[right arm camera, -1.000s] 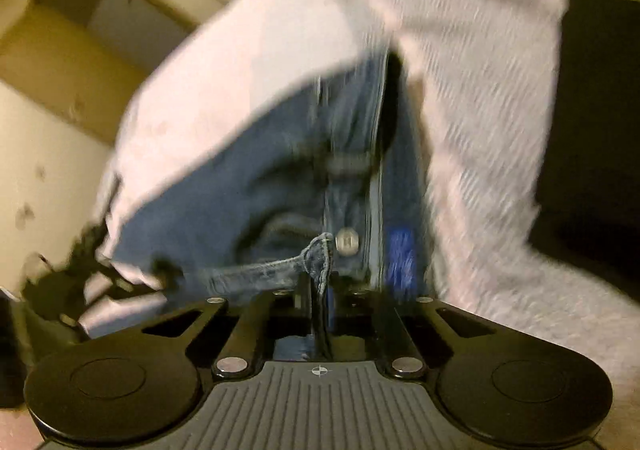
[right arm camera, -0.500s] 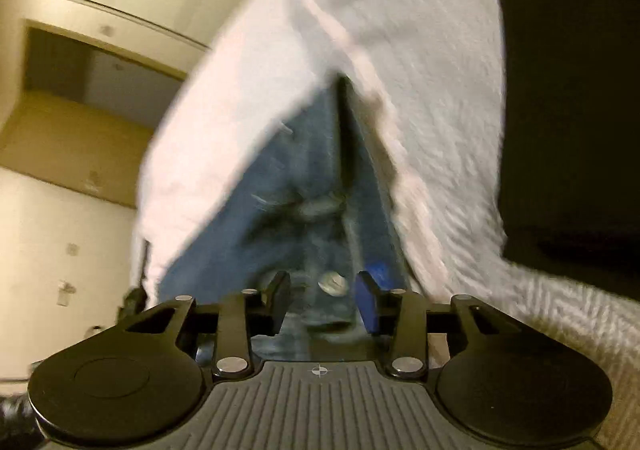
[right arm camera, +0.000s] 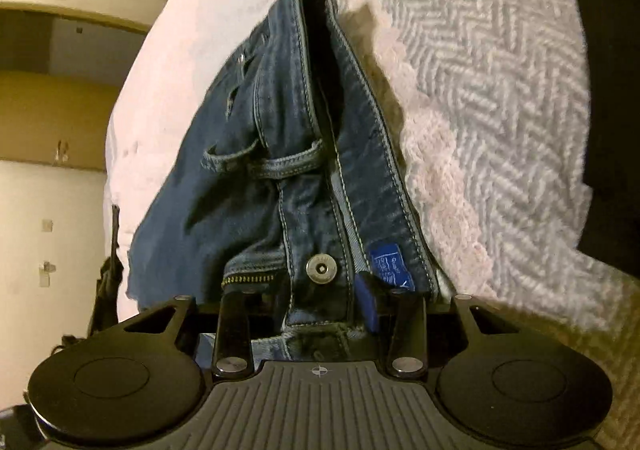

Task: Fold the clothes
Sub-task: 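Grasp the jeans waistband by the button with the right gripper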

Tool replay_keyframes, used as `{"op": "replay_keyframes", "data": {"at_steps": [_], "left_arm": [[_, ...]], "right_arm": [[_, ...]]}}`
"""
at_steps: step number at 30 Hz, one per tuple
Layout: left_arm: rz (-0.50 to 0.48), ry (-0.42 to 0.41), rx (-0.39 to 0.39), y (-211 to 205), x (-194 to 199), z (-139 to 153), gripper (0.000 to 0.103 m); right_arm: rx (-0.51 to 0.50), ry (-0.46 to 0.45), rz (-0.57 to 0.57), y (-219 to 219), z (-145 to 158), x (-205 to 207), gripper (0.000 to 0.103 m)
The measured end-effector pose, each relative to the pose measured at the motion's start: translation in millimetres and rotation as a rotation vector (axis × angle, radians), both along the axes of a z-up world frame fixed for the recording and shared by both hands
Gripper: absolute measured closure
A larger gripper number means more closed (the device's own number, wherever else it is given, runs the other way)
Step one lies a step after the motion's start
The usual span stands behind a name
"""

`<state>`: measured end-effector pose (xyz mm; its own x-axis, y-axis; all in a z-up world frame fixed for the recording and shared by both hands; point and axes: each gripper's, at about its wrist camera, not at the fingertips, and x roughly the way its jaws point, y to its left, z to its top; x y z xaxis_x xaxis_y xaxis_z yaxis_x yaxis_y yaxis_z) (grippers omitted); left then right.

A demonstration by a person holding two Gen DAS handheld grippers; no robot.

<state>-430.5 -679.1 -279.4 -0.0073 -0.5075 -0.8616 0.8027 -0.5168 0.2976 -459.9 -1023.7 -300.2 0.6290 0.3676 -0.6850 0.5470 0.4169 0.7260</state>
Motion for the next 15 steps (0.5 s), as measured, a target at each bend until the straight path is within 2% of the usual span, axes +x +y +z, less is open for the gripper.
{"op": "replay_keyframes", "data": {"at_steps": [10,13,15], "left_arm": [[0.000,-0.011,-0.012,-23,1,-4,0.056],[0.017,-0.004,0.048,-36,7,-16,0.056],[0.011,0.001,0.059,-40,9,-20,0.055]], "right_arm": [[-0.020,-0.081,-0.073,-12,-10,14,0.062],[0.071,-0.108,-0.078,-13,-16,9,0.062],[0.110,-0.153,-0.065,-12,-12,4,0.062]]}}
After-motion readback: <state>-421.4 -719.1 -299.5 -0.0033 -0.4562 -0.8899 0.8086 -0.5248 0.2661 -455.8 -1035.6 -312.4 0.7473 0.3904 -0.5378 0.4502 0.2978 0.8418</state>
